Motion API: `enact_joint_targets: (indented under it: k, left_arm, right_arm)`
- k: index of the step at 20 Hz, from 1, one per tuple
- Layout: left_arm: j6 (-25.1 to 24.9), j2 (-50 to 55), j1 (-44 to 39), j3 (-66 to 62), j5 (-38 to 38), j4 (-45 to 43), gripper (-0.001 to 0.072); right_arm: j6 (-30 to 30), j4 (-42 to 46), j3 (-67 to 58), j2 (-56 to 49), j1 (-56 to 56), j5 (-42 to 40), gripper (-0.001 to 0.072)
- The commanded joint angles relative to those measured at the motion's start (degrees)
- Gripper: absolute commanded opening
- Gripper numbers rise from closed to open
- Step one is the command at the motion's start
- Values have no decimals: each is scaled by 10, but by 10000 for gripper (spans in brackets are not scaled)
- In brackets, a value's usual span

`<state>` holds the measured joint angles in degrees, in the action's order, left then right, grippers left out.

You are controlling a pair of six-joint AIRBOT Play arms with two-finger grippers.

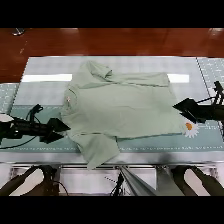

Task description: Fold the shirts.

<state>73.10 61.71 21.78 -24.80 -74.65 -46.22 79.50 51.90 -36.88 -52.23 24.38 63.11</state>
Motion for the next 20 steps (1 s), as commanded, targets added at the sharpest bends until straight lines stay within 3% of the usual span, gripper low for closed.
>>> enact_joint_targets:
  k: [1,5,9,10,11,12,15,17,20]
  left_arm:
    - [-9,-8,-55,55,45,43,700]
    - [-9,-8,-112,58,119,80,700]
    - [-9,-7,-187,58,196,84,683]
    - [-9,-7,-202,58,203,86,521]
    - [-9,-7,-206,57,200,86,113]
    - [-17,-9,-207,56,193,90,28]
    - [-37,-11,-207,51,187,118,27]
    - [-57,-11,-207,49,186,155,27]
    - [-66,-11,-207,47,187,182,27]
  right_arm:
    - [-11,-25,28,32,1,0,621]
    - [-11,-25,28,32,1,12,621]
    - [26,-23,22,32,18,-15,621]
    - [30,-8,9,32,47,-17,621]
    - [33,22,-7,32,86,-15,621]
    - [46,78,-21,32,132,-11,621]
    - [150,242,3,20,210,16,621]
    - [128,244,32,-16,203,38,621]
    - [41,196,34,-92,198,106,621]
